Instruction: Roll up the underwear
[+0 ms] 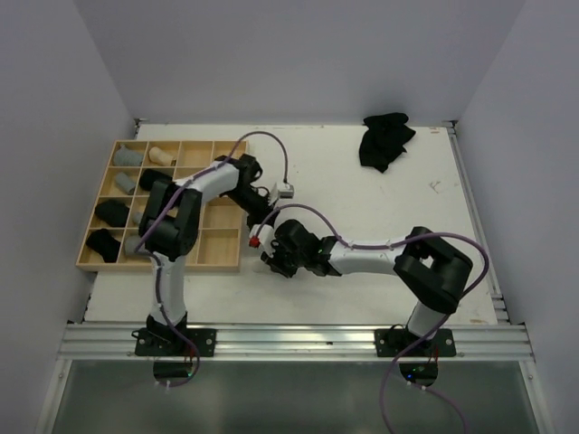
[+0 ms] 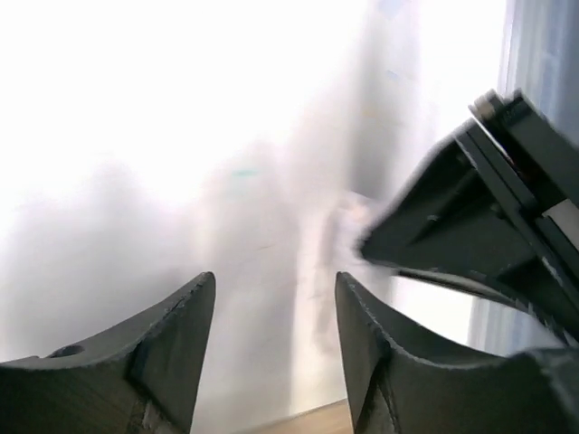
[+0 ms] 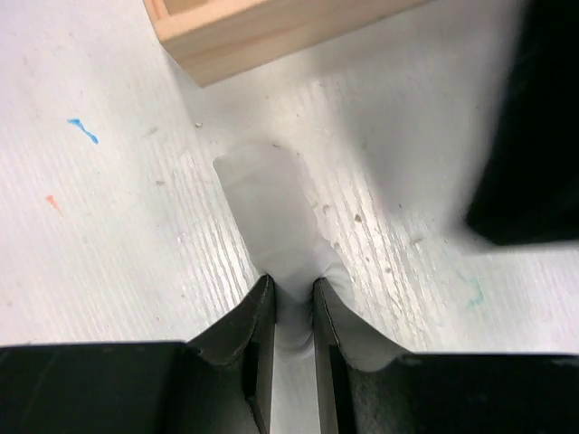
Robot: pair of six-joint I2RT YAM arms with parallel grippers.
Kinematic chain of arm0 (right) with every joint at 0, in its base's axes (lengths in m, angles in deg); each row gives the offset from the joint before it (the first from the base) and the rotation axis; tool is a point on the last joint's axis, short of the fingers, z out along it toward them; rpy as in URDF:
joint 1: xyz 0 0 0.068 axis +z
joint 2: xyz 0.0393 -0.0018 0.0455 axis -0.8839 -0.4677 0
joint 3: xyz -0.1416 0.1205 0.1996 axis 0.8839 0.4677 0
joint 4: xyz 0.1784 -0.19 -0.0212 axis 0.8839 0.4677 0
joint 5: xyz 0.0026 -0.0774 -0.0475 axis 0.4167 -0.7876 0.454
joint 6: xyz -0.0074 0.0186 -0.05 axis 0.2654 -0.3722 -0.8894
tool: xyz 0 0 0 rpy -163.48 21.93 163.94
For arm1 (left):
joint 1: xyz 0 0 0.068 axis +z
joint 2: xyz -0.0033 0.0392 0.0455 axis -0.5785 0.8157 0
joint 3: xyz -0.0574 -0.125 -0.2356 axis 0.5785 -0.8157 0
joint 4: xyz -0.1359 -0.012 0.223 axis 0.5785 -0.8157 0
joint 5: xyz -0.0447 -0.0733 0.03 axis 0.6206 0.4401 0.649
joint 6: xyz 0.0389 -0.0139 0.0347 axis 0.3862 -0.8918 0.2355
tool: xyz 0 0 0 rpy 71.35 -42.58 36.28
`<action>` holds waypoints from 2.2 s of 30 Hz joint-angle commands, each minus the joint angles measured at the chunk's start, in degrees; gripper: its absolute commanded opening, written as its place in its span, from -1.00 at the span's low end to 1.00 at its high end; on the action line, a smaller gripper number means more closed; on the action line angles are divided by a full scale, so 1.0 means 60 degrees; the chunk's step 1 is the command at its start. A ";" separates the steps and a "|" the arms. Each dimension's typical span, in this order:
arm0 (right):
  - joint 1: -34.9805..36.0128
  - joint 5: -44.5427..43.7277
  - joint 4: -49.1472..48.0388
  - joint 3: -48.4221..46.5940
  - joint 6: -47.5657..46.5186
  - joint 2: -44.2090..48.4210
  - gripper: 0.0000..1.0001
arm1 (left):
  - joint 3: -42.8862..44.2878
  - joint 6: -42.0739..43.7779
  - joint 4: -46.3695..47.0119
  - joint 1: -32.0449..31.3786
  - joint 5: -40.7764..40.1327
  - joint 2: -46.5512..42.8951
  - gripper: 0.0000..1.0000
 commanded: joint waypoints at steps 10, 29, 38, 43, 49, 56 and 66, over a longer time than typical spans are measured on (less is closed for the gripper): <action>-0.0923 0.2272 0.1162 0.0333 0.1240 -0.1608 -0.86 | -0.2665 -0.0292 0.4510 0.3002 -0.0357 -0.6077 0.21; -0.1833 0.3797 0.0810 0.0157 0.2236 -0.2868 -0.85 | -0.8355 0.2425 0.7215 -0.1289 -0.3271 -0.8016 0.32; -0.2037 0.4120 0.0868 -0.0048 0.2485 -0.3484 -0.85 | -0.8312 0.2674 0.7451 -0.1875 -0.3564 -0.6785 0.21; -0.2096 0.4281 0.0795 -0.0048 0.2558 -0.3718 -0.85 | -0.8312 0.2689 0.7334 -0.2051 -0.3755 -0.6213 0.18; -0.2287 0.4325 0.0839 0.0055 0.2573 -0.3354 -0.76 | -0.7844 0.2206 0.7013 -0.2066 -0.4135 -0.5129 -0.06; -0.2550 0.4003 0.1936 -0.0471 0.2222 -0.1993 -0.39 | -0.7536 0.2556 0.5914 -0.2081 -0.4282 -0.4426 -0.91; -0.4277 0.3080 0.2875 -0.1044 0.2587 0.1096 -0.23 | -0.7521 0.2001 0.5664 -0.2081 -0.4561 -0.4103 -1.00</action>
